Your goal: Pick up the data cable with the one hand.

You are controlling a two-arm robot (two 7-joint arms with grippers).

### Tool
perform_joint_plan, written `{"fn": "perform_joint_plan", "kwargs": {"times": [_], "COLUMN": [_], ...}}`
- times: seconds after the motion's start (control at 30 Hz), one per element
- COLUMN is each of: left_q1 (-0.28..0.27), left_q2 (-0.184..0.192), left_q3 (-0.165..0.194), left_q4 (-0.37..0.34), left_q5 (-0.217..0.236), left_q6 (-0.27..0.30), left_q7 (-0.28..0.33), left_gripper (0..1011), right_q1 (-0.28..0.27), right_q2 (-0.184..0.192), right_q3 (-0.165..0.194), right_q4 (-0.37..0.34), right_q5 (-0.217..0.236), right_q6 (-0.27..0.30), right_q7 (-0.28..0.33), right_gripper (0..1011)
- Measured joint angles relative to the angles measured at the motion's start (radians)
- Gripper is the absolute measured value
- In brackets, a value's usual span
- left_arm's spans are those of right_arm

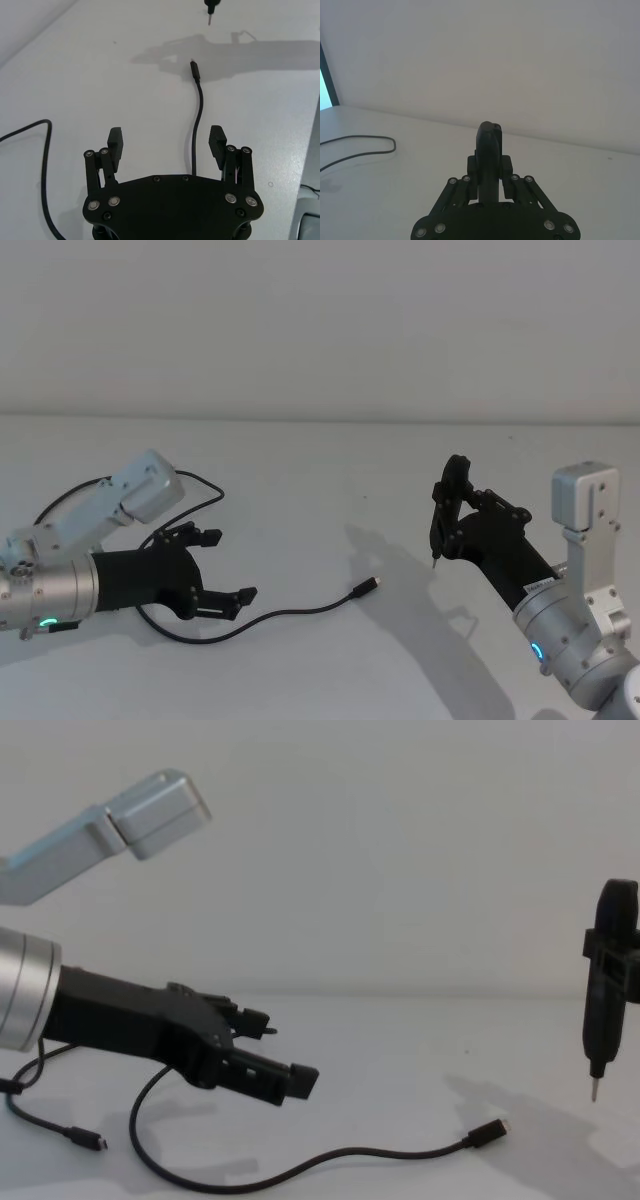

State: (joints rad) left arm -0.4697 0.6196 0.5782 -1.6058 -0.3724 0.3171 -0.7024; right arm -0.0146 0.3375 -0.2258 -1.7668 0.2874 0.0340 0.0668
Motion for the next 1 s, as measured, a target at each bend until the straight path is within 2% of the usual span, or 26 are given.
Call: {"fn": "perform_joint_plan", "kwargs": {"times": [0.43,1.0], "left_q1": [-0.051,-0.080], "left_q2": [-0.027,-0.067], "left_q3": [0.060,0.117], "left_q4": [0.068,0.135], "left_q5": [0.016,0.043], "left_q6": [-0.023,-0.031], "left_q7": [-0.051,-0.040], "left_gripper": [1000,1001], "right_q1": [0.000,0.000], "right_q2": [0.000,0.000], "right_q3": [0.000,0.000], "right_q4": [0.000,0.000], "right_q5": [0.000,0.000], "right_q6": [0.000,0.000], "right_q7": [0.000,0.000], "right_gripper": [275,275]}}
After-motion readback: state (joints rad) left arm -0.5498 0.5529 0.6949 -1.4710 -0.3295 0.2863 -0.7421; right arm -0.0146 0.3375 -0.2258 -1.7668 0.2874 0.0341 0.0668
